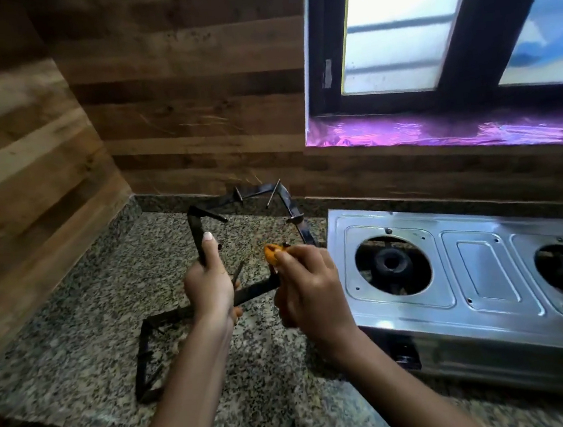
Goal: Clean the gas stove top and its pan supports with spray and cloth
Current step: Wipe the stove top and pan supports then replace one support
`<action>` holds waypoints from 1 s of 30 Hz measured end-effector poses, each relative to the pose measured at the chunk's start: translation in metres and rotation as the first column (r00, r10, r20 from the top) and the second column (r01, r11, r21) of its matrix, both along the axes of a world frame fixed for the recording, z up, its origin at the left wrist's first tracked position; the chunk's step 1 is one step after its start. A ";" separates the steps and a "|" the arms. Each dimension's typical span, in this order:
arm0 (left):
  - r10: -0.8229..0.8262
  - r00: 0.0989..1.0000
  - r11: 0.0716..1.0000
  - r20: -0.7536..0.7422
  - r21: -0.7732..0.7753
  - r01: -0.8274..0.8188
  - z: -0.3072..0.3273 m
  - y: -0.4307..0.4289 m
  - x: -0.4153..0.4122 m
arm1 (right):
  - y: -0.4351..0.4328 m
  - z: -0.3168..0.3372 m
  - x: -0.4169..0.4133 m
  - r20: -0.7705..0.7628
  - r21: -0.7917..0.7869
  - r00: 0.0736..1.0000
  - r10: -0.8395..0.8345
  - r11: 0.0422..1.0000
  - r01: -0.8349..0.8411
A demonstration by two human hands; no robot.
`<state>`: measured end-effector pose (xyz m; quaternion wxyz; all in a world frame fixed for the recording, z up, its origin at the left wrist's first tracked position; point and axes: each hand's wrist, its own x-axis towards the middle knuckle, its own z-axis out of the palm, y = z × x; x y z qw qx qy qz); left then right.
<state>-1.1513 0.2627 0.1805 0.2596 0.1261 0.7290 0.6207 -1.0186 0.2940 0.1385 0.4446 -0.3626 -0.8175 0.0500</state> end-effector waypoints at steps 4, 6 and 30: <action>-0.014 1.000 0.998 0.008 -0.053 0.015 -0.010 0.007 -0.001 | -0.009 -0.026 0.029 0.067 0.015 0.998 -0.009 1.000 0.008; -0.022 0.999 0.997 0.044 -0.068 0.025 -0.015 0.012 -0.001 | -0.012 -0.035 0.046 0.104 -0.061 0.995 -0.003 0.998 0.009; -0.411 0.910 0.910 0.051 0.080 0.407 -0.047 0.056 0.175 | -0.036 -0.039 0.241 -0.125 -0.392 0.960 -0.250 0.901 0.184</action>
